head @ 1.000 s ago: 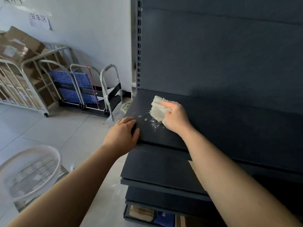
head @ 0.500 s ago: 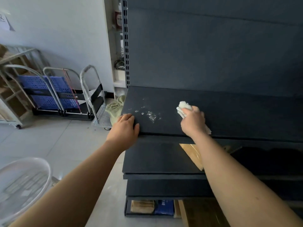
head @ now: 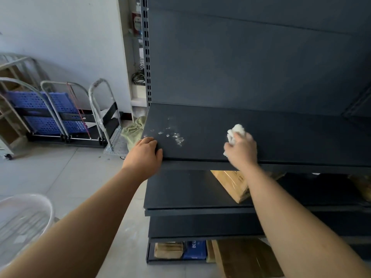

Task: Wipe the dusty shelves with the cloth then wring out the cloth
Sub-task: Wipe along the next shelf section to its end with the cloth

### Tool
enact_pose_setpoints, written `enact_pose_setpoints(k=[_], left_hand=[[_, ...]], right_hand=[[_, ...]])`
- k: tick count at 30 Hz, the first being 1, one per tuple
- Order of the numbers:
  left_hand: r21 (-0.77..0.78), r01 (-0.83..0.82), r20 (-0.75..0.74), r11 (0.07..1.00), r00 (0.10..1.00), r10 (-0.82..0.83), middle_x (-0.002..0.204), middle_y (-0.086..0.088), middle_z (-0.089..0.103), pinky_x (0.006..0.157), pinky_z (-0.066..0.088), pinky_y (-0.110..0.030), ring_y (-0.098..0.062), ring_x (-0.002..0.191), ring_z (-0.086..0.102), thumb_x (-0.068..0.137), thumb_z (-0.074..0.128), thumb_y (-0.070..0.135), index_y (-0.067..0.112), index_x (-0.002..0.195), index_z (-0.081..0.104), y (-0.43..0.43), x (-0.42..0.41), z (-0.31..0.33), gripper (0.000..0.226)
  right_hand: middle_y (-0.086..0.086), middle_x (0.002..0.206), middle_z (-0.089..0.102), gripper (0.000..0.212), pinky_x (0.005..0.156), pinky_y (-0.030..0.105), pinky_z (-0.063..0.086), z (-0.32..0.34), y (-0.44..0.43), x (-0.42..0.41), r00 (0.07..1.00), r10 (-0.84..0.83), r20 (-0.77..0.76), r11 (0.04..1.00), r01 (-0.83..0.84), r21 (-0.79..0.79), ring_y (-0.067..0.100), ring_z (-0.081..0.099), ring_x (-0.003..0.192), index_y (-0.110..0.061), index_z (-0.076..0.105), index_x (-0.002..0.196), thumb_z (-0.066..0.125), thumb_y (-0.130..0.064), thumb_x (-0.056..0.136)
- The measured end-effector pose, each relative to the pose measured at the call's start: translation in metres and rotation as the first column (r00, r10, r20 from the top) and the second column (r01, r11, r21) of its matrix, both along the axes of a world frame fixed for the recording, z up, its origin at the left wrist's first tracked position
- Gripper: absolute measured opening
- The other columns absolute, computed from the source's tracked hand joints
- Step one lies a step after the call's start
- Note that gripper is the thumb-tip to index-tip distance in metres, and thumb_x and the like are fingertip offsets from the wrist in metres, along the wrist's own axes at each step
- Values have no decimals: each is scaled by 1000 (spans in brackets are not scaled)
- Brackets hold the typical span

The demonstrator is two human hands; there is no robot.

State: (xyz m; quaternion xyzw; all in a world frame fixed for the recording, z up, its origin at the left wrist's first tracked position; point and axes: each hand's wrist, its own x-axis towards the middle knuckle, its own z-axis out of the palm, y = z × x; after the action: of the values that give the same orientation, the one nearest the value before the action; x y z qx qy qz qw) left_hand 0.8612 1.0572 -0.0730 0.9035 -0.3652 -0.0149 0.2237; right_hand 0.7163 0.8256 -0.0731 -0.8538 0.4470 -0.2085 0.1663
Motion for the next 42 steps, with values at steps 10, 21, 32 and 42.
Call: enact_pose_setpoints(k=[10, 21, 32, 42], left_hand=[[-12, -121, -1, 993, 993, 121, 117, -13, 56, 90, 46, -43, -35, 109, 50, 86, 47, 22, 4, 92, 55, -15, -9, 4, 20], [-69, -303, 20, 951, 952, 305, 125, -13, 57, 101, 40, -38, -32, 117, 49, 88, 50, 22, 3, 106, 60, -34, -12, -4, 28], [-86, -425, 61, 901, 900, 431, 136, -5, 52, 107, 33, -33, -25, 125, 46, 91, 46, 35, 9, 126, 54, -30, -26, -8, 45], [-101, -433, 33, 896, 898, 438, 136, -3, 52, 109, 32, -30, -21, 126, 47, 86, 35, 44, 11, 127, 54, -26, -23, -12, 55]], right_hand=[[12, 133, 42, 36, 92, 36, 44, -7, 21, 52, 914, 405, 34, 914, -405, -7, 34, 46, 113, -9, 58, 115, 47, -12, 81], [18, 133, 40, 39, 102, 34, 34, 1, -93, 75, 973, 225, -42, 973, -227, -34, 34, 44, 117, -1, 52, 123, 43, -15, 88], [15, 139, 32, 39, 79, 26, 49, 8, -55, 144, 742, 620, 254, 739, -661, 128, 32, 48, 118, -7, 55, 128, 43, -4, 91], [21, 141, 35, 45, 107, 31, 34, 0, -42, 221, 657, 753, -40, 658, -752, 47, 37, 42, 124, -7, 54, 130, 48, -4, 85]])
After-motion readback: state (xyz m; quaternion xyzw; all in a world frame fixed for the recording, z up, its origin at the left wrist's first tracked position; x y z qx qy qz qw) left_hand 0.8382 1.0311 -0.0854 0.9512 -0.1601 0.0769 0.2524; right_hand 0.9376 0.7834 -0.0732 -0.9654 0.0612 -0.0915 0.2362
